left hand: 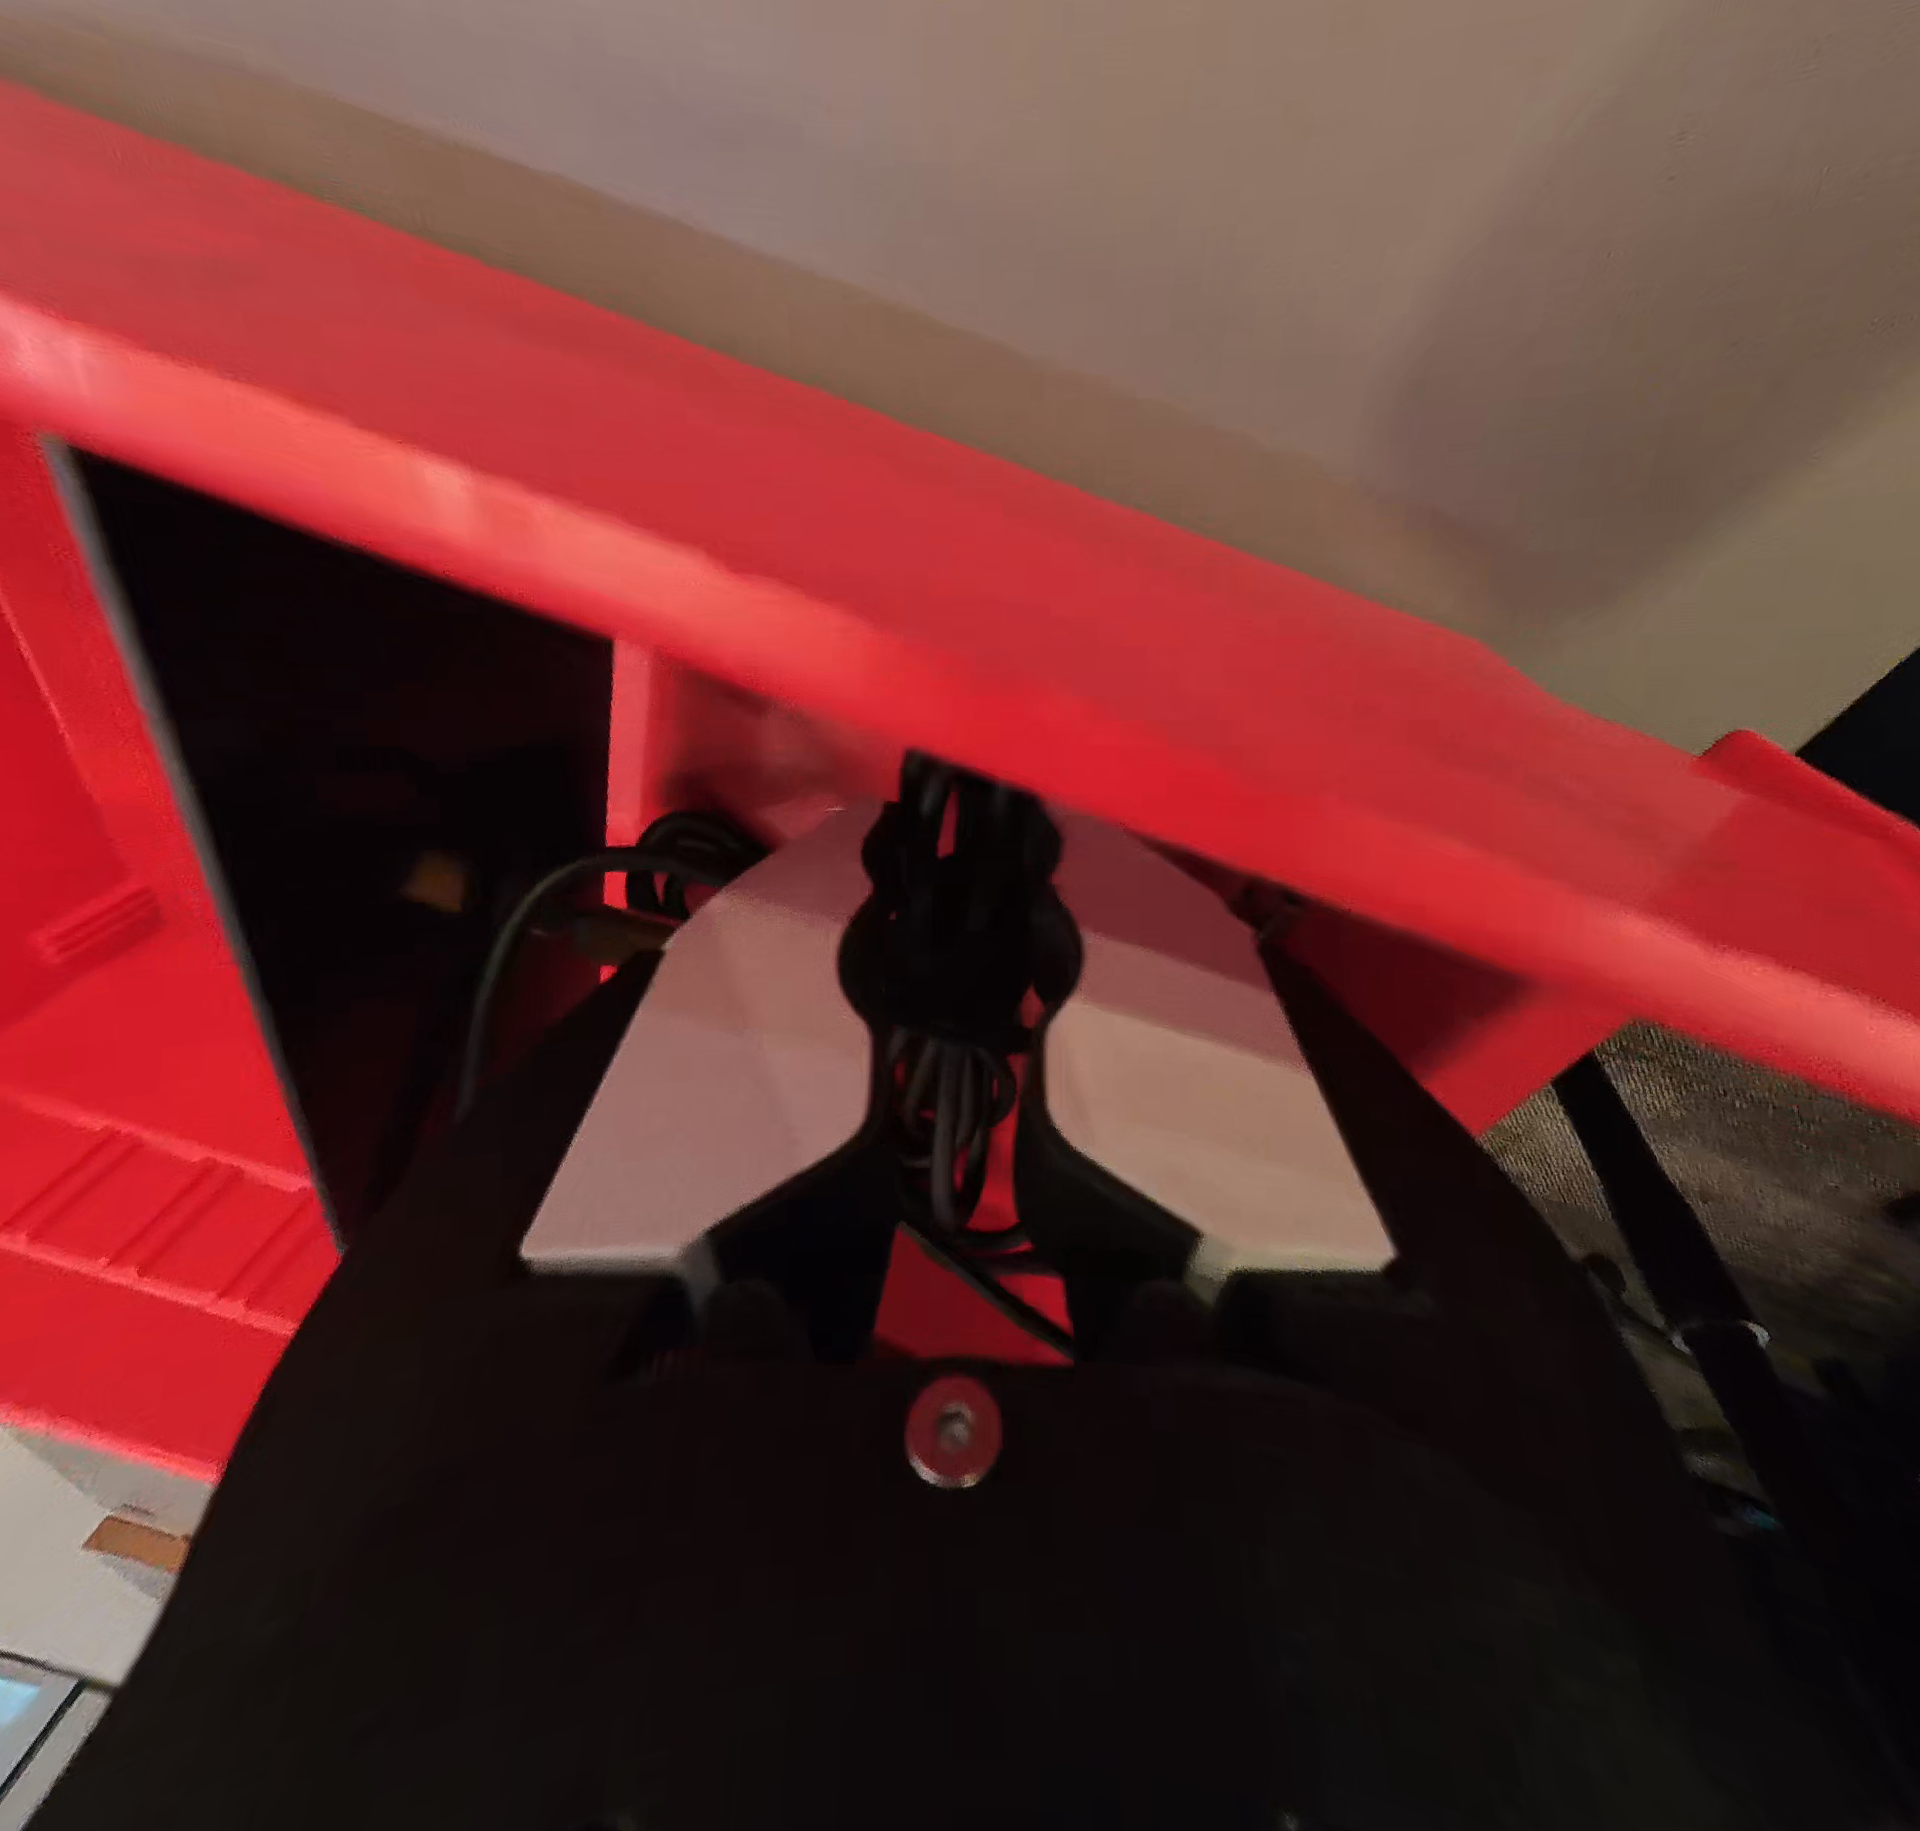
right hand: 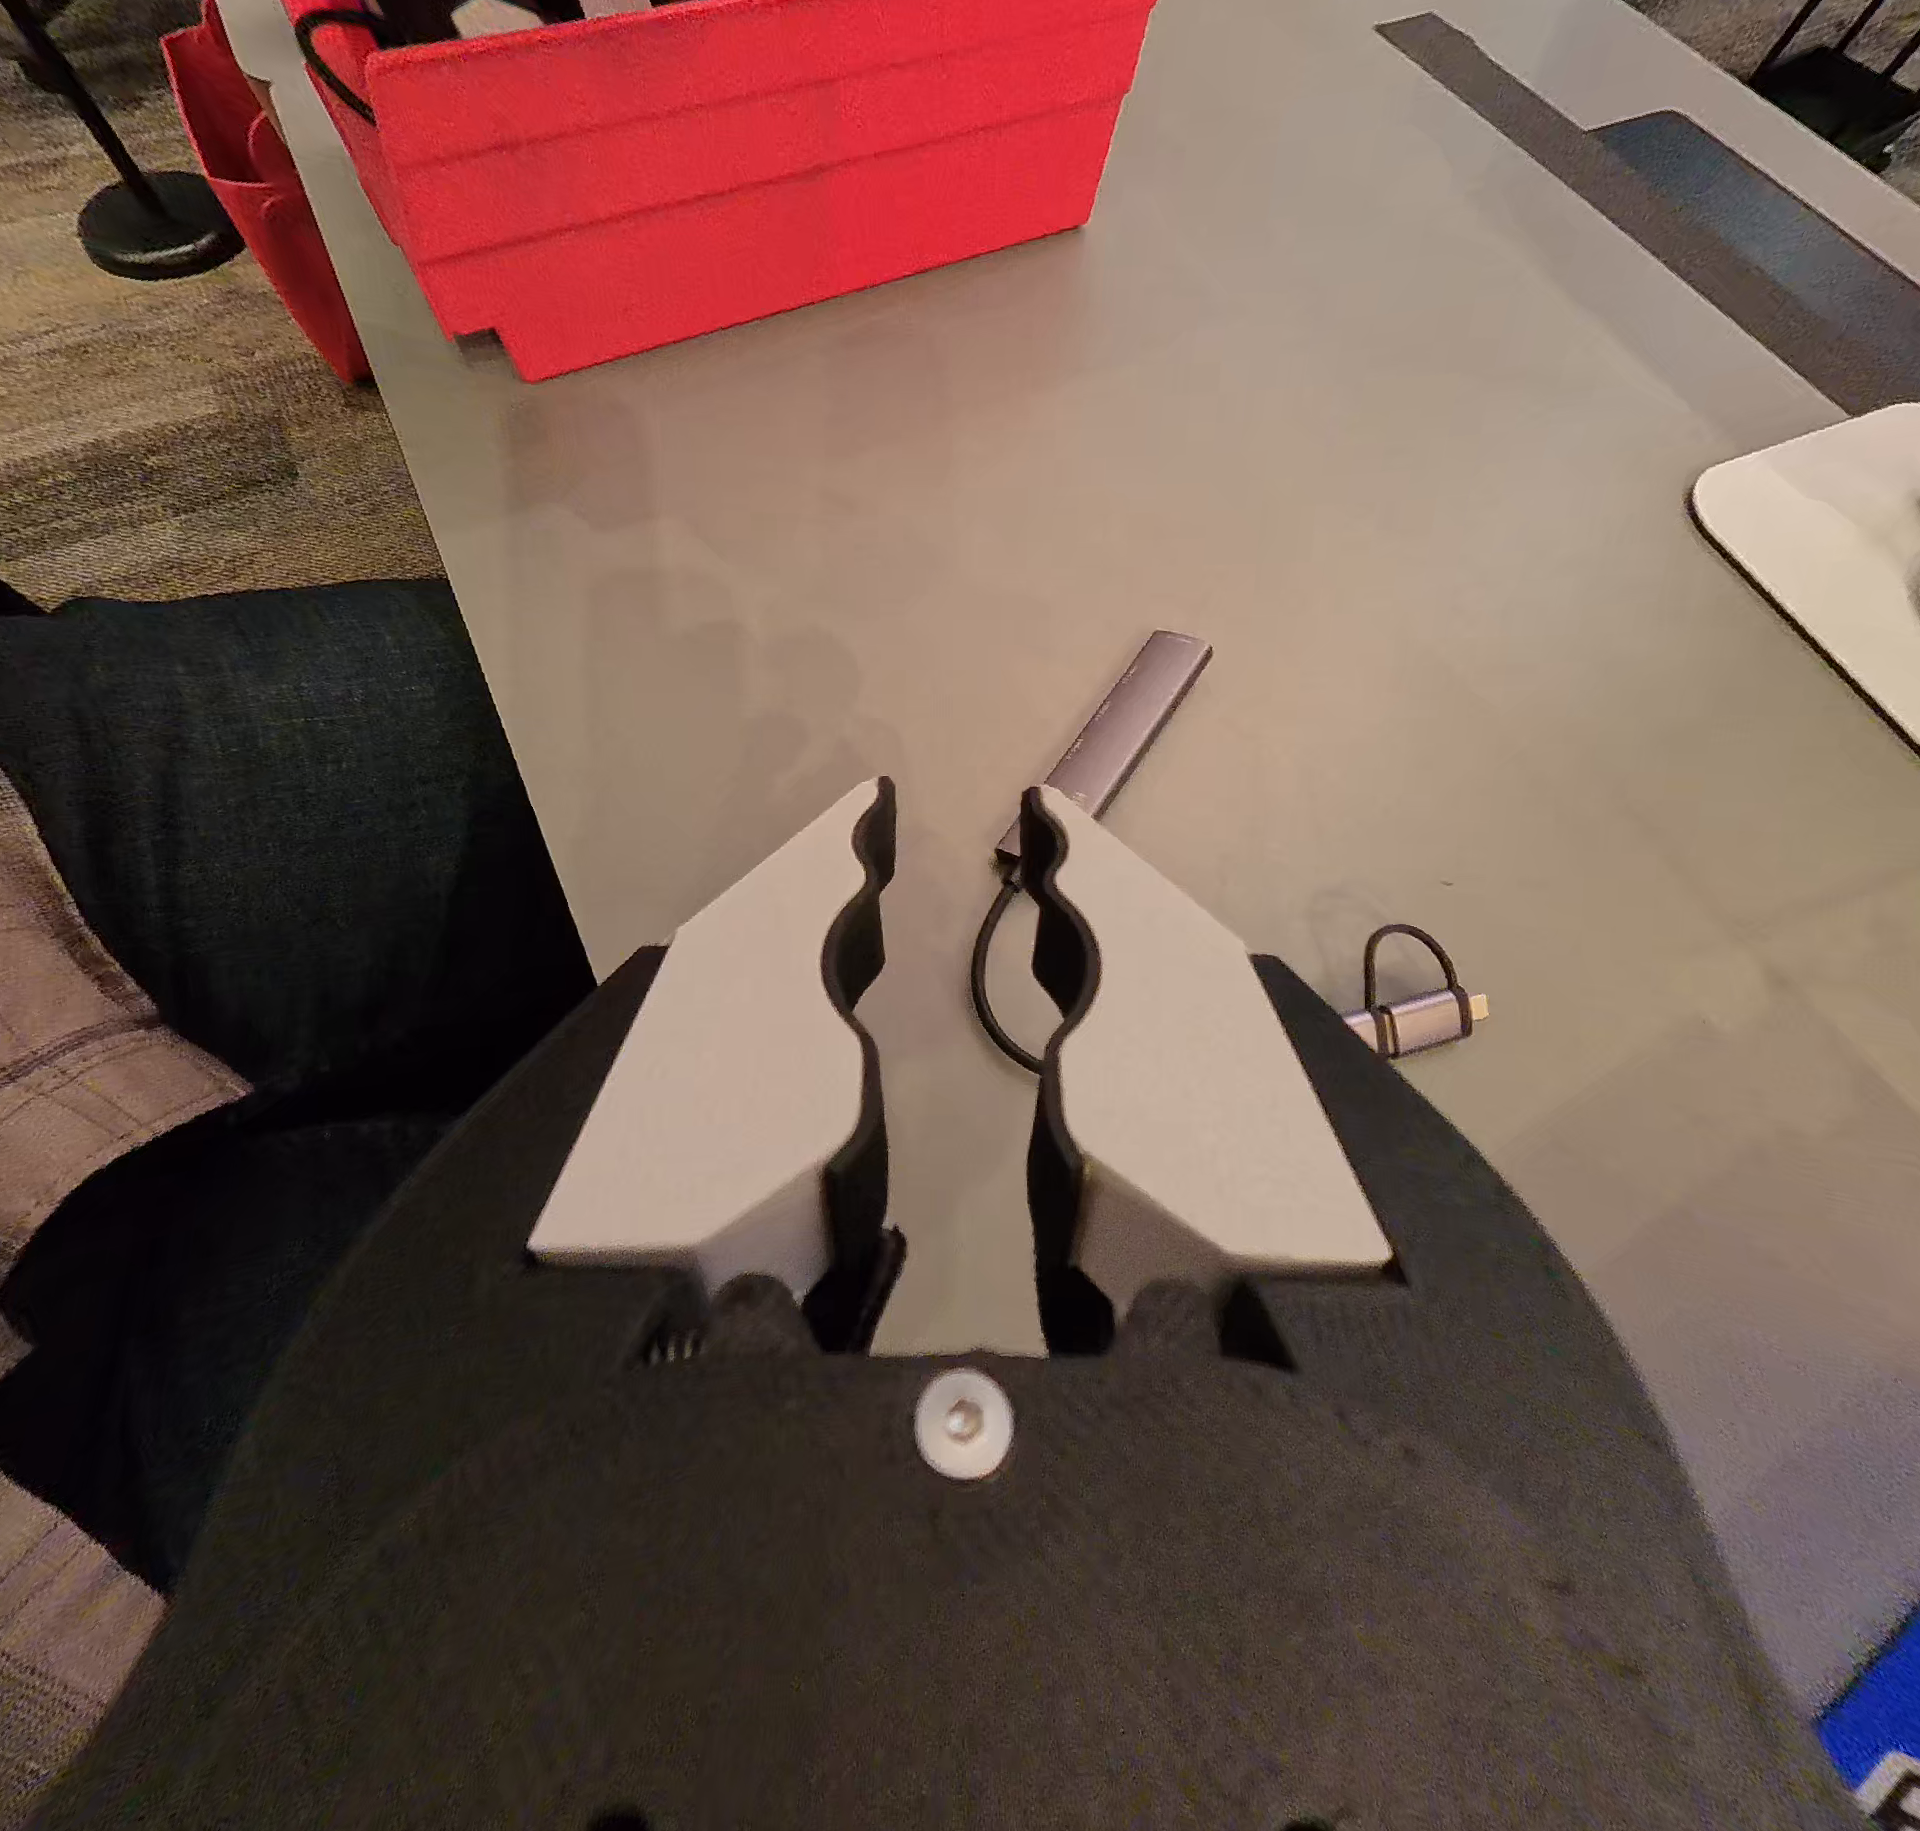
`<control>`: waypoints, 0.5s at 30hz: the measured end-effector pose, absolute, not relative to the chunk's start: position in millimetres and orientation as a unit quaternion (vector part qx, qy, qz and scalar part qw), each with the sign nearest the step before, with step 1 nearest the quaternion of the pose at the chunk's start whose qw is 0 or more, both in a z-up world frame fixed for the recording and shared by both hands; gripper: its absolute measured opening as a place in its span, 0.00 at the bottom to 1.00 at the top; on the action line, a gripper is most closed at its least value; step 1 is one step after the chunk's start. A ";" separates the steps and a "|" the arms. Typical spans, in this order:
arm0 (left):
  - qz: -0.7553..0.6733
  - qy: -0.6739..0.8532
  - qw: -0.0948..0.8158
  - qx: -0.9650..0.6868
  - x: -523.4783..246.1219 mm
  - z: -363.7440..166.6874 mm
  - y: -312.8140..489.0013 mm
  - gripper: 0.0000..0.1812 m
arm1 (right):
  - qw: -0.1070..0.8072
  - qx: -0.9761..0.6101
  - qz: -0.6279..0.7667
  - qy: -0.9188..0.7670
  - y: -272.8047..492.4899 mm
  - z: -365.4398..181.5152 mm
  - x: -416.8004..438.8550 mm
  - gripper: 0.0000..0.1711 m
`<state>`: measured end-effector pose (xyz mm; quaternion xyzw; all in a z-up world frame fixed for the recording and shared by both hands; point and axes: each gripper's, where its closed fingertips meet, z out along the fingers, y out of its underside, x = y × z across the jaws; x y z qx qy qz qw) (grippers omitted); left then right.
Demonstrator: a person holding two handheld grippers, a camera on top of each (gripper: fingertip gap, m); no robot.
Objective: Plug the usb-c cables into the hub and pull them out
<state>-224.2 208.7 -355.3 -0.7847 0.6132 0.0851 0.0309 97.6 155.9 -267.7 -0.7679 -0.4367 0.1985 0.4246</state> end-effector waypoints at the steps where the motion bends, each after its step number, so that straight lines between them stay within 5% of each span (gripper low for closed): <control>1: 0.084 0.612 0.044 -0.785 -223.8 -352.7 211.5 0.09 | 0.424 -0.768 0.200 -0.437 155.8 -268.0 96.9 0.13; 15: -0.056 0.494 0.355 -0.792 -201.3 -240.5 256.7 0.06 | 0.426 -0.765 0.209 -0.434 155.0 -265.5 96.4 0.12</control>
